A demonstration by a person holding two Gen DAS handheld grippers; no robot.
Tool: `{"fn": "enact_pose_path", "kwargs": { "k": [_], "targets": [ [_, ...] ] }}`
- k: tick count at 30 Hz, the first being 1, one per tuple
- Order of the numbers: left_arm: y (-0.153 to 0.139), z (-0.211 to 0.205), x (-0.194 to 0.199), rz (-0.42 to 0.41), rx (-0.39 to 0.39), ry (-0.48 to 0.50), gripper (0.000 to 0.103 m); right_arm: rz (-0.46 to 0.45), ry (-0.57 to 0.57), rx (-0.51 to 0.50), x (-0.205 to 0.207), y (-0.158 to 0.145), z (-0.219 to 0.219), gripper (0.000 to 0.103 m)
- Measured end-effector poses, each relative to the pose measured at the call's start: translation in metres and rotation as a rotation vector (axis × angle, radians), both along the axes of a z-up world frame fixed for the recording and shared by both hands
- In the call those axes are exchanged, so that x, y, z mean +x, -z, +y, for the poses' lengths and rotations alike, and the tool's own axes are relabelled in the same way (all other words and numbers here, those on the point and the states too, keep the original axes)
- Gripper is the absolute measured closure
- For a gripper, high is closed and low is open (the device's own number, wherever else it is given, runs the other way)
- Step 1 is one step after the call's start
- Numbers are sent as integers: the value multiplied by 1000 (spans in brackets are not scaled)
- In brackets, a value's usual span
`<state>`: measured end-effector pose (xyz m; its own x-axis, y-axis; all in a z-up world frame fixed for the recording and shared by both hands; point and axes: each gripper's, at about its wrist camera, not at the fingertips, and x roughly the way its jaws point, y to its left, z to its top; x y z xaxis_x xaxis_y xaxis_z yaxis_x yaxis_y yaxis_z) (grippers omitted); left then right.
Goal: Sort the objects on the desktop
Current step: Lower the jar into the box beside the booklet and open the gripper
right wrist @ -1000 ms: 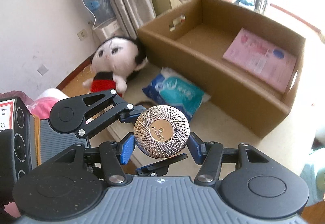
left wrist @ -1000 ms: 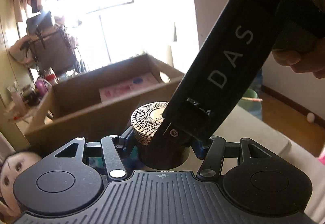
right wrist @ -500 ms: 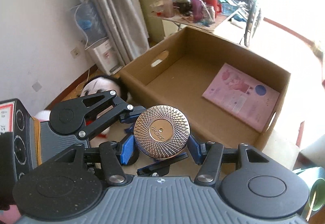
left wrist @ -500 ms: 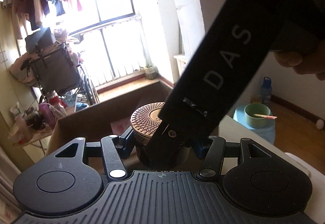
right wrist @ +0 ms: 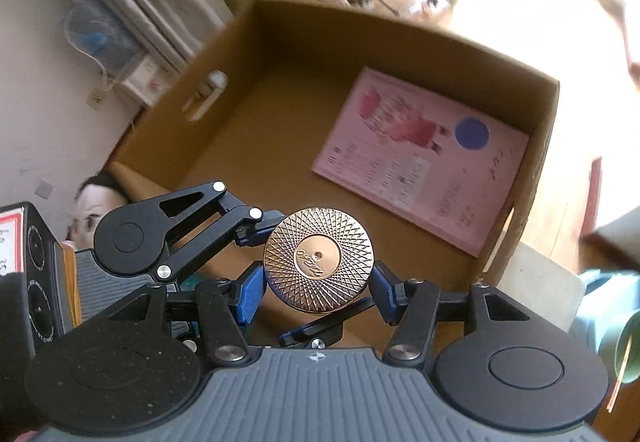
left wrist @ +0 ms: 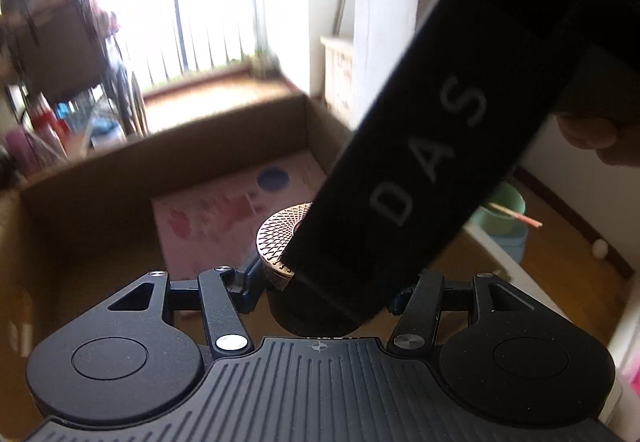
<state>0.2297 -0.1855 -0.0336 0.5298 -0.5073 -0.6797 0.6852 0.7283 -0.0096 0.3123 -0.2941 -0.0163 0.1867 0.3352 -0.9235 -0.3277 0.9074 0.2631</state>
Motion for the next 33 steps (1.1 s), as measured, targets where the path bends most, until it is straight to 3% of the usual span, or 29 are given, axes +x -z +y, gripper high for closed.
{"fn": "enact_pose_path", "kwargs": {
  "k": [10,16,22,33],
  "targets": [
    [33,-9,45,191,75,5,46,143,-48,-83,46,42,-17,43],
    [39,-1,52,252,82,25,42,119,-136,-291,55,58,-9,44],
    [42,7,56,255,70,14,39,109,-227,-450,57,74,8,43],
    [41,11,53,258,44,20,34,105,-232,-501,62,77,3,45]
  ]
}}
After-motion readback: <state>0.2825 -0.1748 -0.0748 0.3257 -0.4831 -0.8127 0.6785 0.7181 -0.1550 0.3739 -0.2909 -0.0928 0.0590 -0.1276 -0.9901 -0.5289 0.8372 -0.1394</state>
